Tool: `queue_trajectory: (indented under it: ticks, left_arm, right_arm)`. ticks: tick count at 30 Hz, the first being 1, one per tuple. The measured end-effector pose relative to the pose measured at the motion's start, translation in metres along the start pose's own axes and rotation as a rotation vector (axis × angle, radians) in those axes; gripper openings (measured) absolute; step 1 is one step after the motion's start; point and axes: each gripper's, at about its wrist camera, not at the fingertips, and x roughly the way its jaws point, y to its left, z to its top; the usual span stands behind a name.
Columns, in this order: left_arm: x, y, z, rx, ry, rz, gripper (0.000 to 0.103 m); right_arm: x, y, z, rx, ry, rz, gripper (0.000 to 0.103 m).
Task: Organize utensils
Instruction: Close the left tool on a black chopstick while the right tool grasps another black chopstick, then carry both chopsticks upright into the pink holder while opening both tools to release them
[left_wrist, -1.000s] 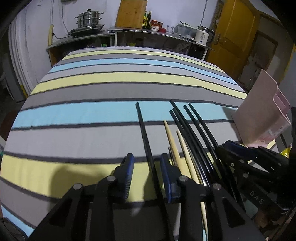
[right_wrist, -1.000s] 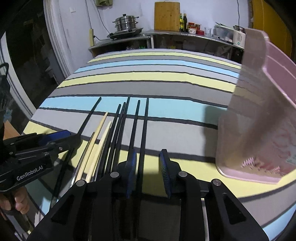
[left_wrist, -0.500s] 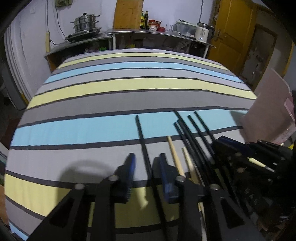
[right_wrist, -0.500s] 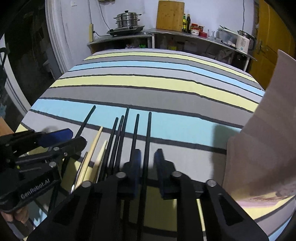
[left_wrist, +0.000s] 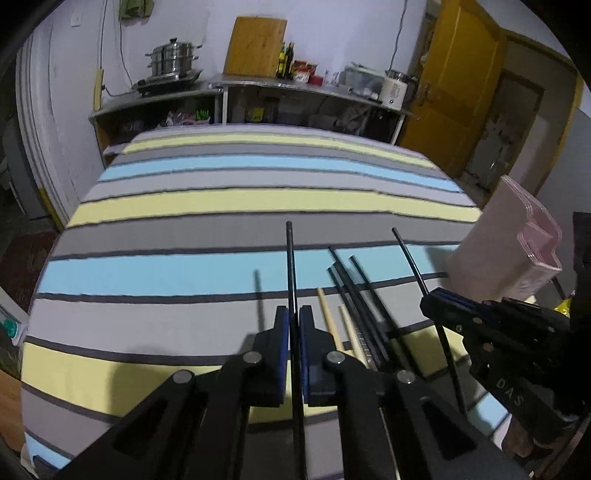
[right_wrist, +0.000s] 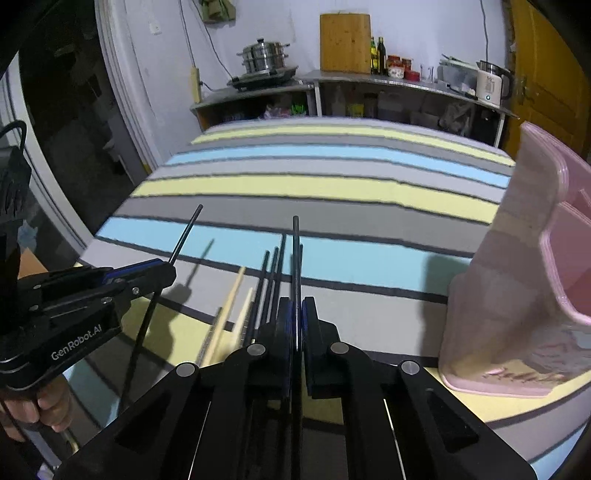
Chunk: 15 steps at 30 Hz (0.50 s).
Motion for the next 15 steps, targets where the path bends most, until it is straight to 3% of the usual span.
queue_trajectory:
  ticks: [15]
  left_arm:
    - [-0.093,-0.013,0.009,0.051,-0.121,-0.061,0.006]
  right_arm:
    - [-0.086,0.001,0.005,0.041,-0.150,0.035,0.006]
